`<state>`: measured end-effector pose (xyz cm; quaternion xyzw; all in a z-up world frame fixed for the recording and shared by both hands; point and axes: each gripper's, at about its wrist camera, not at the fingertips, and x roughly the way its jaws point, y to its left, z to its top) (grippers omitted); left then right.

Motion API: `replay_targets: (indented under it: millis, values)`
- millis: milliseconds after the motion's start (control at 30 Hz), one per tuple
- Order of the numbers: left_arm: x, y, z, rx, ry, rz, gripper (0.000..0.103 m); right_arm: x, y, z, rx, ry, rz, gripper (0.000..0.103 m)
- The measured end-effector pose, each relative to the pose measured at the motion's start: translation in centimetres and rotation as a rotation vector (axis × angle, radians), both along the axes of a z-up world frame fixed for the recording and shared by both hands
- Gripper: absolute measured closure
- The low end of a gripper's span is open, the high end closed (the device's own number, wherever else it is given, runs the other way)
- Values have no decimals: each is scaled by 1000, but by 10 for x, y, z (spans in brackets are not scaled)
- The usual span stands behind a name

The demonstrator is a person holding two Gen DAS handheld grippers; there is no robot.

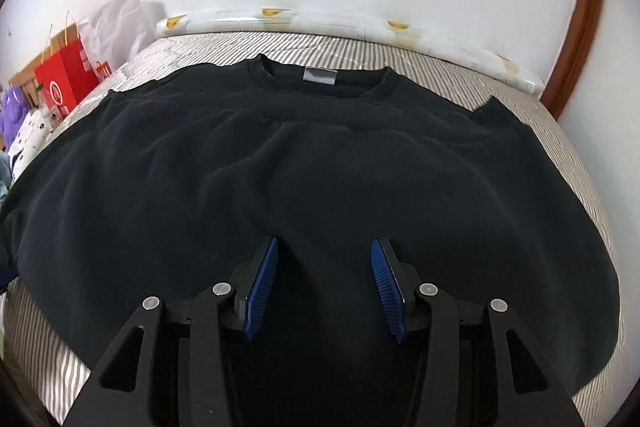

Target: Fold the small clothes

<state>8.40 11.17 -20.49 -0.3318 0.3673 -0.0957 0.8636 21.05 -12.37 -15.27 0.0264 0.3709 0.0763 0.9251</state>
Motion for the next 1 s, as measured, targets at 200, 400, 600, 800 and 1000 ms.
replay_targets:
  millis: [200,400,600,800,1000]
  values:
    - [14,1,4,4,27,7,42,41,12,7,1,32,-13,57]
    - [15,-1,5,26,23,1,42,67,11,3,34,64,-41,57]
    - [21,-7,9,68,41,36,42,26,13,3,-7,7,-22,57]
    - [30,-10,11,130,54,89,52,-30,17,-5,-27,-11,10,57]
    - [28,-16,28,191,57,114,71,-81,15,-9,-29,-47,29,57]
